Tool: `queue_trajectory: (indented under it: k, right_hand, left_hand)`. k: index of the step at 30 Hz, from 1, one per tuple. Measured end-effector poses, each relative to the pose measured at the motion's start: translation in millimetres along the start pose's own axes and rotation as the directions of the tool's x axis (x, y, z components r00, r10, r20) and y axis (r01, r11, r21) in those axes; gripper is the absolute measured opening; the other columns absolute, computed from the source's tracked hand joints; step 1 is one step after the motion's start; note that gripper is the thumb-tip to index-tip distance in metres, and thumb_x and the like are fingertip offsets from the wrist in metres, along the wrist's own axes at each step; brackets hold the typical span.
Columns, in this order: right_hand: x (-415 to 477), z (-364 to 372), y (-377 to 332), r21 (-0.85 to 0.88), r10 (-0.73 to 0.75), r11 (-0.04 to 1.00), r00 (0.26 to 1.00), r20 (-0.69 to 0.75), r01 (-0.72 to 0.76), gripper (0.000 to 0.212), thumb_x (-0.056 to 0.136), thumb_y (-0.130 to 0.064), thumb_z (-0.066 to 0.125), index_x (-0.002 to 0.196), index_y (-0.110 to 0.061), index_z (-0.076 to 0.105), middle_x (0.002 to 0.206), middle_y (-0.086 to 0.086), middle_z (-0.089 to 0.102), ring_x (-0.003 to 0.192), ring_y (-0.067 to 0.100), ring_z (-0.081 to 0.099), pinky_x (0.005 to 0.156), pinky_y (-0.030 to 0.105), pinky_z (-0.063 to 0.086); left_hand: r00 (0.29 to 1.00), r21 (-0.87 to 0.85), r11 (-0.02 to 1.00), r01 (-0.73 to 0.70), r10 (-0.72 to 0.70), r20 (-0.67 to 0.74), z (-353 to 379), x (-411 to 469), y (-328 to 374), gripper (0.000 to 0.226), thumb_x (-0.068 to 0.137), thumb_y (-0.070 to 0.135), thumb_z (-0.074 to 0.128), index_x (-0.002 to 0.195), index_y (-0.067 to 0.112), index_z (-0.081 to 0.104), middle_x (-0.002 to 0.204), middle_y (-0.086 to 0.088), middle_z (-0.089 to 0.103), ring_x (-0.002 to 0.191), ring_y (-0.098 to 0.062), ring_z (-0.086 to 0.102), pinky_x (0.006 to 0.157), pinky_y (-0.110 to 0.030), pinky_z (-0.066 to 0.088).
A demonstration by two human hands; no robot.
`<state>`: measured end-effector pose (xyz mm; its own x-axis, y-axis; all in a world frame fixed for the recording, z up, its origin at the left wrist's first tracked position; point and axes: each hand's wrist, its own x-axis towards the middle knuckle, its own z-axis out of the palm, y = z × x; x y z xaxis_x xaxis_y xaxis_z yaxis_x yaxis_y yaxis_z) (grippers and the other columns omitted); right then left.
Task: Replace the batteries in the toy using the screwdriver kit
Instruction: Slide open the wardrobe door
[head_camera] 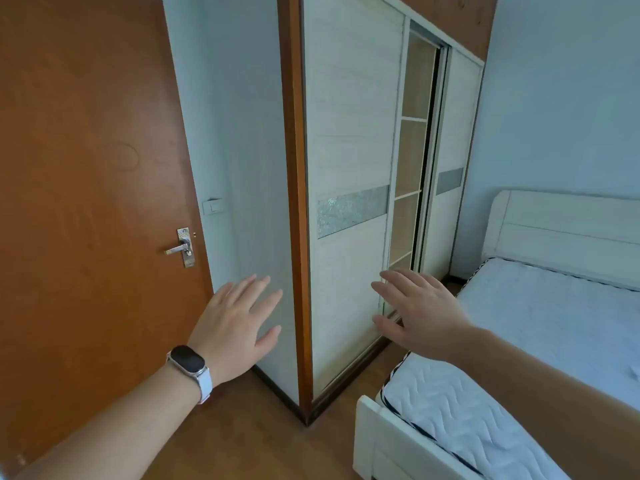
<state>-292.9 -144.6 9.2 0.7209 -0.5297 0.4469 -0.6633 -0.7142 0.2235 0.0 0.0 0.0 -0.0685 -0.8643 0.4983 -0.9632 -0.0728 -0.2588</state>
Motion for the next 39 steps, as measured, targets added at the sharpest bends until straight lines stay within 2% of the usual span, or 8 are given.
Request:
queue_trajectory:
  k: [4,13,17,24,27,30,33,39]
  right_hand:
    - [25,26,8,-0.027,-0.016,0.999,1.0,0.018,0.017,0.057,0.093,-0.059,0.039,0.134,-0.023,0.055,0.136,0.002,0.058,0.128,0.026,0.053,0.105,0.043,0.043]
    - [106,120,64,0.114,0.002,0.993,0.999,0.051,-0.008,0.063,0.094,-0.061,0.028,0.139,-0.023,0.052,0.143,0.004,0.054,0.134,0.027,0.048,0.11,0.045,0.039]
    - [148,149,103,0.157,-0.003,0.988,0.998,0.07,-0.008,0.065,0.094,-0.061,0.025,0.14,-0.022,0.05,0.146,0.005,0.051,0.136,0.029,0.045,0.112,0.046,0.038]
    - [217,188,160,0.15,-0.068,0.987,0.996,0.055,0.059,0.061,0.096,-0.057,0.033,0.14,-0.019,0.051,0.145,0.008,0.051,0.136,0.03,0.045,0.111,0.046,0.039]
    - [250,208,168,0.182,-0.061,0.982,0.996,0.06,0.049,0.063,0.094,-0.058,0.031,0.139,-0.019,0.053,0.144,0.008,0.053,0.134,0.031,0.048,0.108,0.048,0.041]
    - [286,230,172,0.185,-0.074,0.98,0.997,0.015,0.07,0.058,0.093,-0.055,0.039,0.131,-0.017,0.06,0.136,0.01,0.06,0.125,0.032,0.056,0.101,0.048,0.049]
    - [318,257,174,0.163,-0.069,0.984,0.998,-0.009,0.069,0.056,0.092,-0.055,0.044,0.13,-0.018,0.061,0.134,0.01,0.061,0.123,0.032,0.058,0.101,0.047,0.049]
    - [382,296,170,0.103,-0.026,0.994,1.0,0.006,0.026,0.056,0.091,-0.055,0.046,0.131,-0.018,0.061,0.136,0.009,0.06,0.125,0.031,0.056,0.103,0.046,0.046]
  left_hand:
    - [1.0,-0.003,1.0,-0.001,0.001,0.025,23,24,-9,0.056,0.086,0.052,0.055,0.13,0.02,0.067,0.138,-0.011,0.062,0.128,-0.035,0.058,0.1,-0.055,0.049]
    - [0.998,0.033,0.999,0.004,-0.006,0.059,116,126,-8,0.054,0.083,0.053,0.058,0.126,0.022,0.069,0.135,-0.01,0.064,0.123,-0.033,0.062,0.096,-0.052,0.05]
    - [0.997,0.072,0.997,-0.023,0.017,0.079,150,190,-4,0.054,0.08,0.053,0.067,0.125,0.022,0.07,0.133,-0.011,0.066,0.121,-0.033,0.064,0.093,-0.052,0.053]
    - [0.997,0.096,0.995,0.017,-0.024,0.07,194,280,-8,0.056,0.082,0.051,0.073,0.128,0.021,0.068,0.136,-0.012,0.063,0.125,-0.034,0.061,0.096,-0.053,0.05]
    - [0.997,0.099,0.995,0.026,-0.033,0.069,213,307,-22,0.055,0.081,0.051,0.073,0.127,0.021,0.069,0.136,-0.012,0.064,0.125,-0.034,0.061,0.096,-0.054,0.05]
    - [0.999,0.105,0.994,0.018,-0.023,0.041,240,334,-47,0.053,0.082,0.049,0.073,0.126,0.02,0.07,0.134,-0.012,0.064,0.124,-0.034,0.061,0.095,-0.054,0.051]
    - [1.0,0.09,0.996,0.028,-0.029,0.004,271,360,-71,0.05,0.084,0.048,0.067,0.125,0.019,0.07,0.133,-0.014,0.065,0.123,-0.036,0.061,0.094,-0.055,0.053]
    - [0.999,0.009,0.999,-0.033,0.032,0.013,328,409,-121,0.053,0.083,0.045,0.073,0.128,0.018,0.068,0.138,-0.014,0.061,0.129,-0.036,0.057,0.099,-0.054,0.049]
